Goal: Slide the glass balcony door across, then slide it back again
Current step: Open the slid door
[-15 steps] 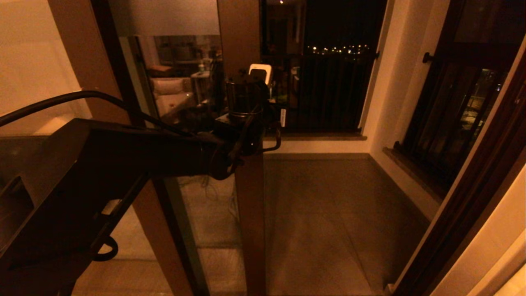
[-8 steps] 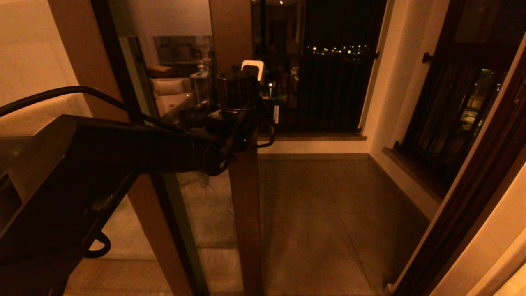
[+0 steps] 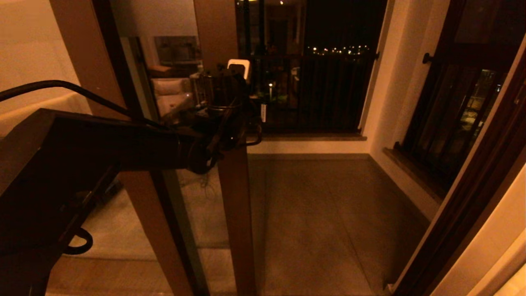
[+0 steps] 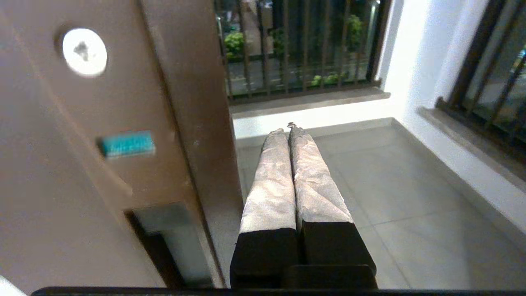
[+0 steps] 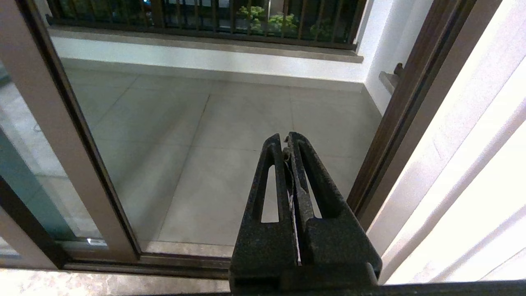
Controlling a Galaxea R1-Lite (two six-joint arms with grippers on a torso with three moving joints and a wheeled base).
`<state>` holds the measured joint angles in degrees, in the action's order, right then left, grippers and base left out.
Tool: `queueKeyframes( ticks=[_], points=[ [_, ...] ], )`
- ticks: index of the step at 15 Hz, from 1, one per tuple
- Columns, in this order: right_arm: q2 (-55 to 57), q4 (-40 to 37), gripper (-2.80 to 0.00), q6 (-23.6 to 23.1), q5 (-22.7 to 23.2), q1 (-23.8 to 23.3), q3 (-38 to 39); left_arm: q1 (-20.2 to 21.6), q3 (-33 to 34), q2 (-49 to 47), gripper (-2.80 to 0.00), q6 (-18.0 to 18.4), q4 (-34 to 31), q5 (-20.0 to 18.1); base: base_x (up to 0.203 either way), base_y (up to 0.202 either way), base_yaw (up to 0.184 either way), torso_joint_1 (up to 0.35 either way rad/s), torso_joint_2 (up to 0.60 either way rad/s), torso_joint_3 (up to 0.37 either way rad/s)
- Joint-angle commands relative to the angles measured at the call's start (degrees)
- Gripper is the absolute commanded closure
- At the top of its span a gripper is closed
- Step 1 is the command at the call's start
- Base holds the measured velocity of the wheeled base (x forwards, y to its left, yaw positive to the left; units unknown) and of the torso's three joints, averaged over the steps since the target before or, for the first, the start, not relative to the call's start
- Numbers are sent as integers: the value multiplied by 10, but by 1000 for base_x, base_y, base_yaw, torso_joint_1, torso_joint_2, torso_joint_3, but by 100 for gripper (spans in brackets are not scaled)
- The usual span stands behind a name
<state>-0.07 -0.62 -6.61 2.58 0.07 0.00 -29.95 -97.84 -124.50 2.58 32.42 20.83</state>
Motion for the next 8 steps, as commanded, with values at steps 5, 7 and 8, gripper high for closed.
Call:
queueKeyframes(
  ticks=[5,7,8],
  points=[
    [1,0,0,-1,1,0,0,16,38,17,0,0,25,-2,0,0,0,0,0,0],
    [1,0,0,-1,1,0,0,26,54,18,0,2,51,-2,0,0,0,0,0,0],
    [1,0,0,-1,1,0,0,29,60,21,0,3,52,-3,0,0,0,0,0,0]
  ],
)
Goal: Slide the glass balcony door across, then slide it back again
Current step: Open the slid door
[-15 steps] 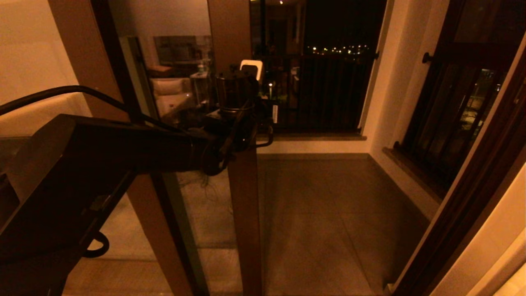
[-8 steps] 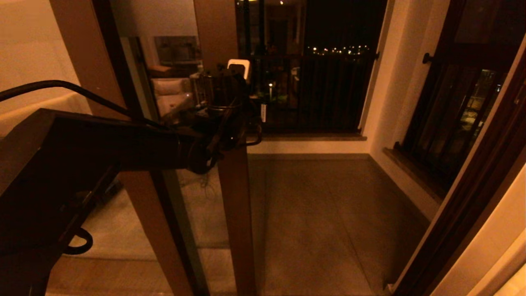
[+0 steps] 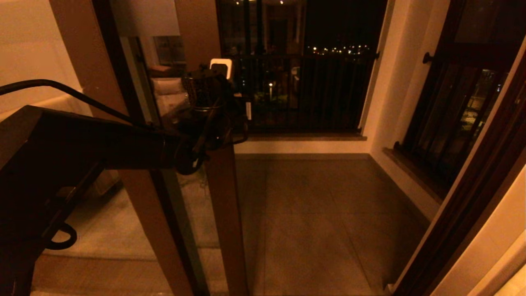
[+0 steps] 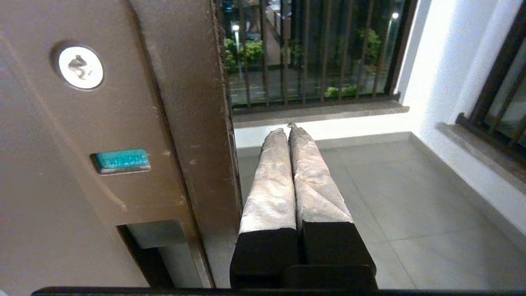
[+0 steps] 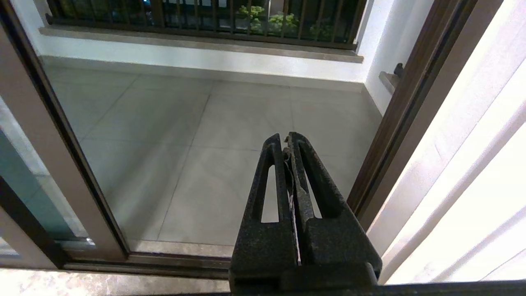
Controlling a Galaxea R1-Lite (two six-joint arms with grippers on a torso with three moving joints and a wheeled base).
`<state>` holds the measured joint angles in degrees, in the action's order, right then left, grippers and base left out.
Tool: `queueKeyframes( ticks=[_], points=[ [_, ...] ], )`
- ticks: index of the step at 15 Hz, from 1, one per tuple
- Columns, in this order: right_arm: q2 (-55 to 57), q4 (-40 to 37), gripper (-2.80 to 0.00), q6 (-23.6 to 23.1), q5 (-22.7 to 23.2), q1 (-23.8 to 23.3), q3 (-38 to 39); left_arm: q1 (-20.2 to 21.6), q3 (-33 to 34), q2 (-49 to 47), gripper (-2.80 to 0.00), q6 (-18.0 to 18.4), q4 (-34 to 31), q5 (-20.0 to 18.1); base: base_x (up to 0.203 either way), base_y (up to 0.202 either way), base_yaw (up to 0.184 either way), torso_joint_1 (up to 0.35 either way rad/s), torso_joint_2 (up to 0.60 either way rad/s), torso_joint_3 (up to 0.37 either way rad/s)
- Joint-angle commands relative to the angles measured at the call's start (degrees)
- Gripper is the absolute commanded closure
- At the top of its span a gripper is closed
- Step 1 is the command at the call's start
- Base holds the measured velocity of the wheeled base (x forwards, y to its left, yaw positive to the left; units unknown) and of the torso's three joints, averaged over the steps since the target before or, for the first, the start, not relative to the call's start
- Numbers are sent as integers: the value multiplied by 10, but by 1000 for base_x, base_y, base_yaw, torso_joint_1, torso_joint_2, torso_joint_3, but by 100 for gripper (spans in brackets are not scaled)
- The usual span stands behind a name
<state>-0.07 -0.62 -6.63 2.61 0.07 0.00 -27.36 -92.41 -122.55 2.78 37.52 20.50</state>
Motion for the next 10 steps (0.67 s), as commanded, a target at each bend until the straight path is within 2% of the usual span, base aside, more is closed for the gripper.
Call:
queueKeyframes(
  ticks=[1,10],
  points=[
    [1,0,0,0,0,0,0,7,12,8,0,0,1,-1,0,0,0,0,0,0],
    [1,0,0,0,0,0,0,40,43,27,0,-1,2,-3,0,0,0,0,0,0]
  ],
)
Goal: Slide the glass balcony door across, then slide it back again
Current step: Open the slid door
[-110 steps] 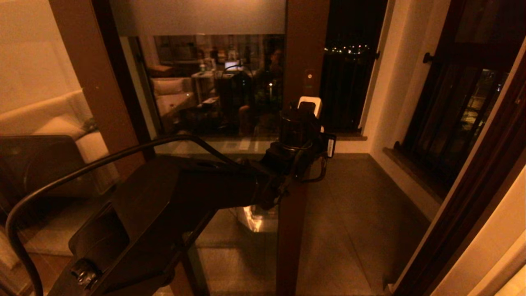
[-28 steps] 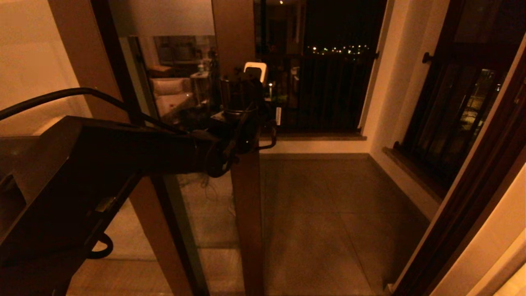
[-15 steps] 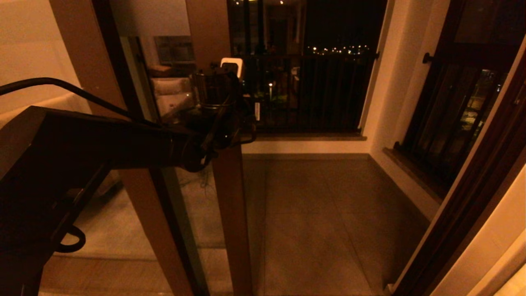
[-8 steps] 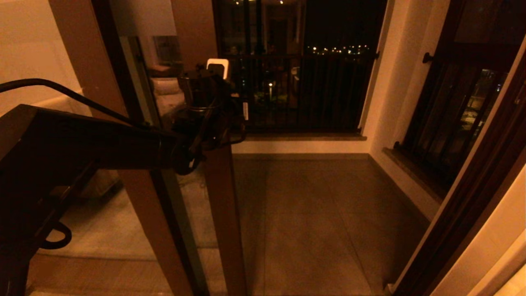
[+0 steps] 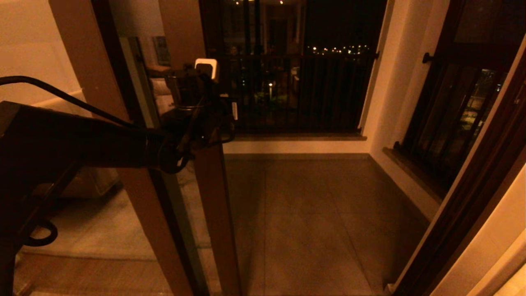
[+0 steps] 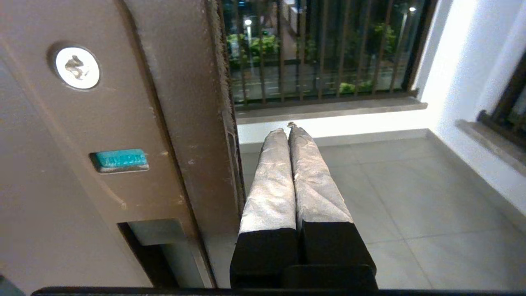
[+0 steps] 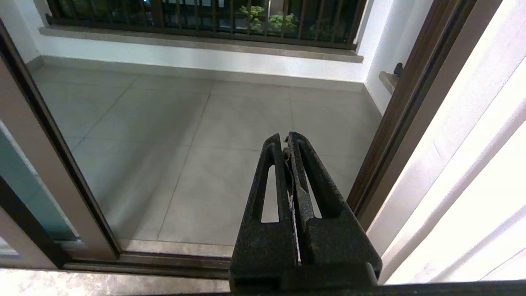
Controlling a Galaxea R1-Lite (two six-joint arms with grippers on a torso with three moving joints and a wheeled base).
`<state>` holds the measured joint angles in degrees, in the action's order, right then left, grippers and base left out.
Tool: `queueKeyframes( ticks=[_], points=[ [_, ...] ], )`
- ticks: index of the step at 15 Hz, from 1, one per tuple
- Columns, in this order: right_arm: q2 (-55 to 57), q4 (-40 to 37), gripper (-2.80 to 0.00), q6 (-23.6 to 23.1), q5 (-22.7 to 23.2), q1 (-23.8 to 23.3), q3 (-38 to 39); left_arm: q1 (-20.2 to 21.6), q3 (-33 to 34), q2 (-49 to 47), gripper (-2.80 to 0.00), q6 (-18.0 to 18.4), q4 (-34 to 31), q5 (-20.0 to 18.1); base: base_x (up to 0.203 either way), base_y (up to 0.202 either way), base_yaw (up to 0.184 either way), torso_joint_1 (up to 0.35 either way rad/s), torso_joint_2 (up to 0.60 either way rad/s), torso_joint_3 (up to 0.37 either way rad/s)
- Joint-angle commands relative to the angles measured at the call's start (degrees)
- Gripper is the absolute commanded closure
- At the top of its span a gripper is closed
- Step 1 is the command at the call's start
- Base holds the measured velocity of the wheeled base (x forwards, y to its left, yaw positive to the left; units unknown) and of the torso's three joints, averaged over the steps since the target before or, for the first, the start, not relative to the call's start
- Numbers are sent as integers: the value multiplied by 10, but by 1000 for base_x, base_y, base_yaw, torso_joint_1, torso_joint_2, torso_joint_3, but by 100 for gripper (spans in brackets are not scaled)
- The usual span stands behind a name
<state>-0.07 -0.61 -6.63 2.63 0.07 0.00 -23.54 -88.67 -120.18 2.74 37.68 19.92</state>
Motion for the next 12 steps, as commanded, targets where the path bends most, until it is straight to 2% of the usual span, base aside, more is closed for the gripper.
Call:
queueKeyframes(
  ticks=[1,9,12],
  points=[
    [1,0,0,0,-1,0,0,4,11,7,0,0,0,1,0,0,0,0,0,0],
    [1,0,0,0,0,0,0,34,32,19,0,-1,2,-13,0,0,0,0,0,0],
    [1,0,0,0,0,0,0,41,45,22,0,0,31,-14,0,0,0,0,0,0]
  ],
)
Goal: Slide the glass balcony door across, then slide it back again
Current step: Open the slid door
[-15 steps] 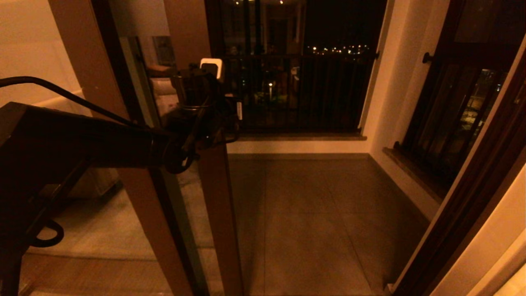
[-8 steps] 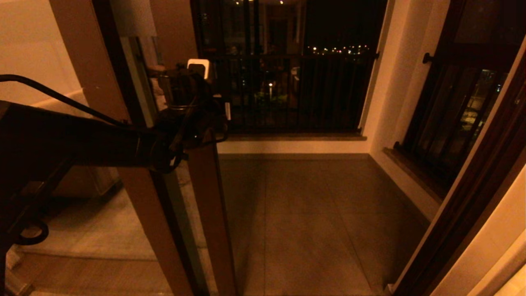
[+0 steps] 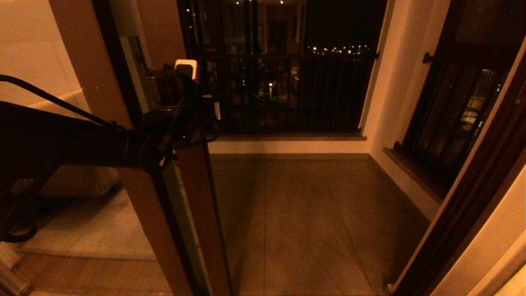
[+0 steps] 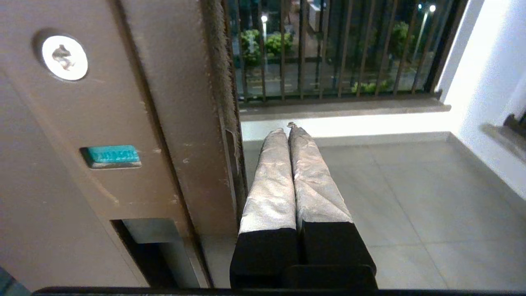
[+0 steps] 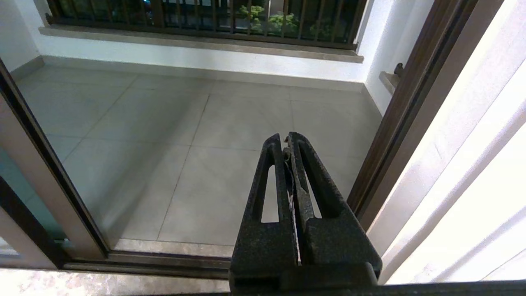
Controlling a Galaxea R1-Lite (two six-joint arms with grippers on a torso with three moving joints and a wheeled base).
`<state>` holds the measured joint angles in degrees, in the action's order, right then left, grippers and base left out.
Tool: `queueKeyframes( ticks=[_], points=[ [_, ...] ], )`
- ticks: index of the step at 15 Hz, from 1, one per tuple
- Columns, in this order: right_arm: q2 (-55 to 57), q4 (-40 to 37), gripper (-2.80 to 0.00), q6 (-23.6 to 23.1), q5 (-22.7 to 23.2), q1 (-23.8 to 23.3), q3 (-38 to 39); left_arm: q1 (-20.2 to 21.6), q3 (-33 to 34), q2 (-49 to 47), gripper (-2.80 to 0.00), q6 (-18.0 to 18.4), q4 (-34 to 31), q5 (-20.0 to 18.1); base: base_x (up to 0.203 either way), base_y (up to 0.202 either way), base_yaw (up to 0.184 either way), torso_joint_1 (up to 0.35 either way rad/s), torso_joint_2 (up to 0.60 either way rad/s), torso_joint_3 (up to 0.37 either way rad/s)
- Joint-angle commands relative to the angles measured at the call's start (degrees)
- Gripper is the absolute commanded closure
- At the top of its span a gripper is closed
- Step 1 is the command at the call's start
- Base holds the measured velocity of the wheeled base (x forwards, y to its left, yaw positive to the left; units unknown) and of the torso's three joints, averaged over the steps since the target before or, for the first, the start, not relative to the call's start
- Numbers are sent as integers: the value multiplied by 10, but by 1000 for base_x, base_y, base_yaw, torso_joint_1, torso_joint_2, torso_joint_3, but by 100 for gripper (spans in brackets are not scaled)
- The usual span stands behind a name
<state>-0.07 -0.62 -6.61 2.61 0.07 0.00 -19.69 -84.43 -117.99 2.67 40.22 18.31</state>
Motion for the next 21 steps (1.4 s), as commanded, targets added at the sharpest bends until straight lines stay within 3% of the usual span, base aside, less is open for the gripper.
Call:
queueKeyframes(
  ticks=[1,14,21],
  points=[
    [1,0,0,-1,0,0,0,4,9,0,0,1,10,2,0,0,0,0,0,0],
    [1,0,0,-1,0,0,0,46,36,17,0,0,13,-17,0,0,0,0,0,0],
    [1,0,0,-1,0,0,0,15,52,73,0,-1,13,-17,0,0,0,0,0,0]
  ],
)
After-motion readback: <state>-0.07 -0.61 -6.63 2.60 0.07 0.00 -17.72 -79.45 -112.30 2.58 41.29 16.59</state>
